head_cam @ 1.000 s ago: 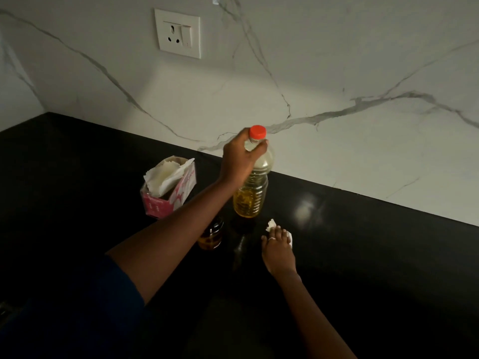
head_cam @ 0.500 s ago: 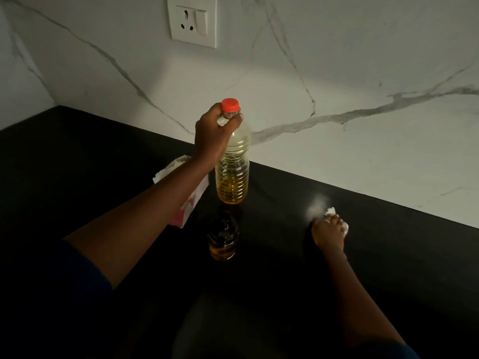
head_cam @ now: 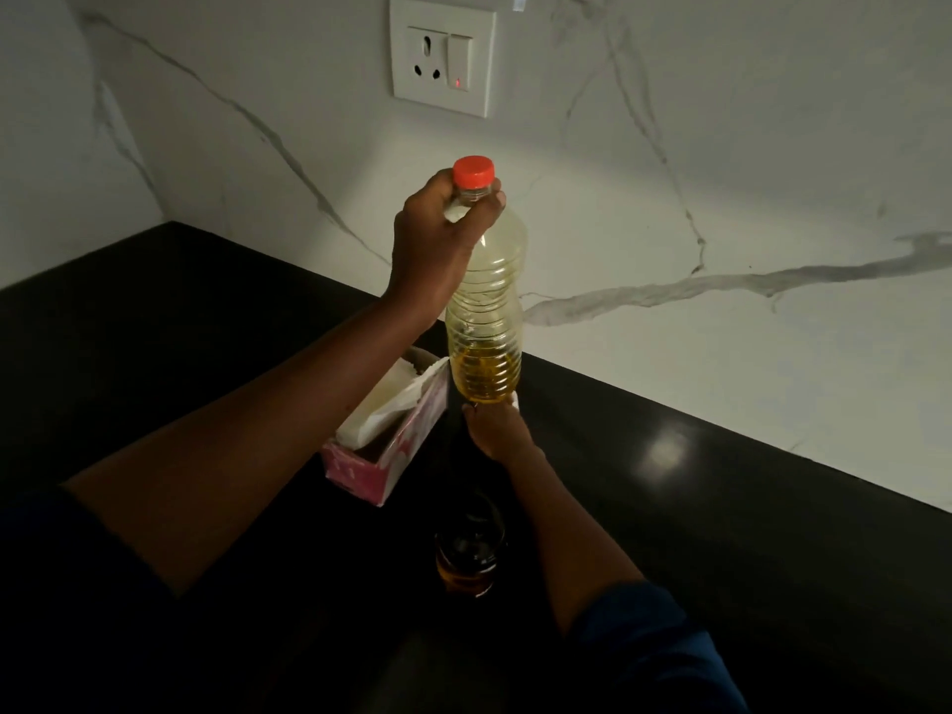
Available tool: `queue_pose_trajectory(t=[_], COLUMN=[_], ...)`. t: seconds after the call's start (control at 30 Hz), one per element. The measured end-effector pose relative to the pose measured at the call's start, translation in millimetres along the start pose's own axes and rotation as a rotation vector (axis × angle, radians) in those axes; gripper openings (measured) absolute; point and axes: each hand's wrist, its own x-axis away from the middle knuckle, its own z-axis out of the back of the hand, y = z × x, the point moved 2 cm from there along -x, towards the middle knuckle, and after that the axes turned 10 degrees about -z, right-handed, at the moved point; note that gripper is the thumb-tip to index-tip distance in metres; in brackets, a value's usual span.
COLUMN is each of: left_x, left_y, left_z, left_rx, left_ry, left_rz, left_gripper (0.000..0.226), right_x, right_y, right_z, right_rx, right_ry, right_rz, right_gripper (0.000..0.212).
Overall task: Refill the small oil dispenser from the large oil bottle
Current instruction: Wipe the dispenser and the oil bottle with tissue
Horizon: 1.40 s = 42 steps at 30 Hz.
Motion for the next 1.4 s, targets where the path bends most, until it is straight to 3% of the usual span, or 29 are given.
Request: queue_pose_trajectory(t=[0.2,0.37,0.53,0.73,0.97,1.2,1.3,1.4], left_x=[1.9,17.9,35.5,49.8,55.0,46.1,46.7,47.7], left_y=[-3.7,-4.7,-1.4,1.0,0.4,0.6,1.2,2.9], left_z=[-22.0,-57.2,-95.2,-120.2,-128.1,-132.5,-130.2,-120.5], left_rx=[0.033,0.095,0.104,0.112,0.089,0.023,0.005,-0.005], left_ry=[-0.033,-0.095,-0.214,-0.316,-0.397,-0.516,-0.544,-0.575], left_rz=[0.019,0.049,0.027,0.026,0.021,0.051,0.074,0.064], left_gripper=[0.026,0.025,0.026,0.028,0.036,0.047,0.053,0.062], right_x=[12.7,41.4,101.1,148.5,137.6,141.7,161.4,184.9], right_y=[49.8,145.8,235.4,256.9,176.9,93.6,108.1,144.0], right_z=[21.2,63.2,93.1,78.1,43.1,-15.0,-15.9,-1.6], right_rx=[0.104,0.193,0.071,-0.062,0.004,0.101,-0.019,0.027], right_ry=[0.151,0.303,0.429,0.492,0.431,0.260,0.210,0.282], right_rz=[-0.018,-0.281,-0.624,-0.845,-0.690,-0.197,-0.174,-0.255], right_gripper=[0.049,0.042,0.047,0.055,0.052,0.051,0.049,0.044])
